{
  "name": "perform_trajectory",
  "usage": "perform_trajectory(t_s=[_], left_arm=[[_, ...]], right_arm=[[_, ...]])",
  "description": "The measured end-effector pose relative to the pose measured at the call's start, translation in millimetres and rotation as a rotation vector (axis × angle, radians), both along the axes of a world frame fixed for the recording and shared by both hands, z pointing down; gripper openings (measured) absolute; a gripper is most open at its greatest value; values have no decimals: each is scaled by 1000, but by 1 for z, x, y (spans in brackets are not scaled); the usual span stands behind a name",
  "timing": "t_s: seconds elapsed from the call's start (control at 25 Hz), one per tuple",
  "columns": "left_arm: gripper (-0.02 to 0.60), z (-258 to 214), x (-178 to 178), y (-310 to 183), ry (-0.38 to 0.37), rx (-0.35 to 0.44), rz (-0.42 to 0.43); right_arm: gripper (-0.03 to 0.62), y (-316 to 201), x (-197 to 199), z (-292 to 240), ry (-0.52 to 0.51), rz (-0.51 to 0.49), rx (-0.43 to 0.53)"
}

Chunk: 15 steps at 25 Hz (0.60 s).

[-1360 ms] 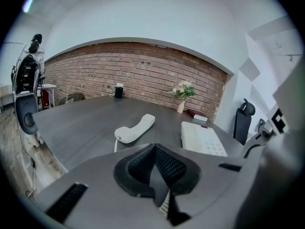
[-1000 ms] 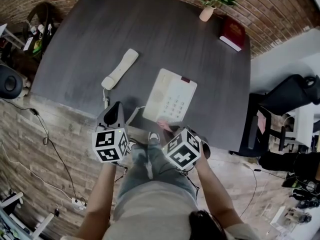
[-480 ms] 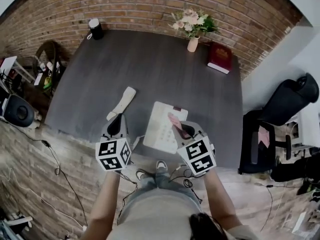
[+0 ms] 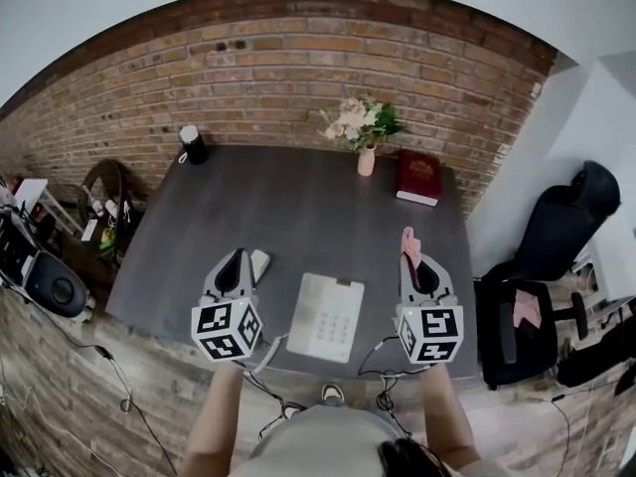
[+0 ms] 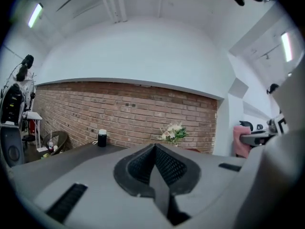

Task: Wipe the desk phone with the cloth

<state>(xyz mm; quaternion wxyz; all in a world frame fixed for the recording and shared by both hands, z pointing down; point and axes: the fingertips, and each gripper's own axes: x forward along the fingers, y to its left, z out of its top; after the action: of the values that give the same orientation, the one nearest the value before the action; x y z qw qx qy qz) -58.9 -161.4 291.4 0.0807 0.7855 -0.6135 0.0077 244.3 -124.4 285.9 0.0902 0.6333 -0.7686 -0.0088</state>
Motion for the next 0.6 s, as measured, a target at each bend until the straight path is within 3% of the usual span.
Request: perform_trajectory(t_s=[0.28,0.6], left_arm=[[5,-11,17,-17,19,30,31],[5,0,29,-23,26,7,58]], right_arm=[[25,1,37,-8,-19,125,32],[20,-2,45,-14,-13,164,39]])
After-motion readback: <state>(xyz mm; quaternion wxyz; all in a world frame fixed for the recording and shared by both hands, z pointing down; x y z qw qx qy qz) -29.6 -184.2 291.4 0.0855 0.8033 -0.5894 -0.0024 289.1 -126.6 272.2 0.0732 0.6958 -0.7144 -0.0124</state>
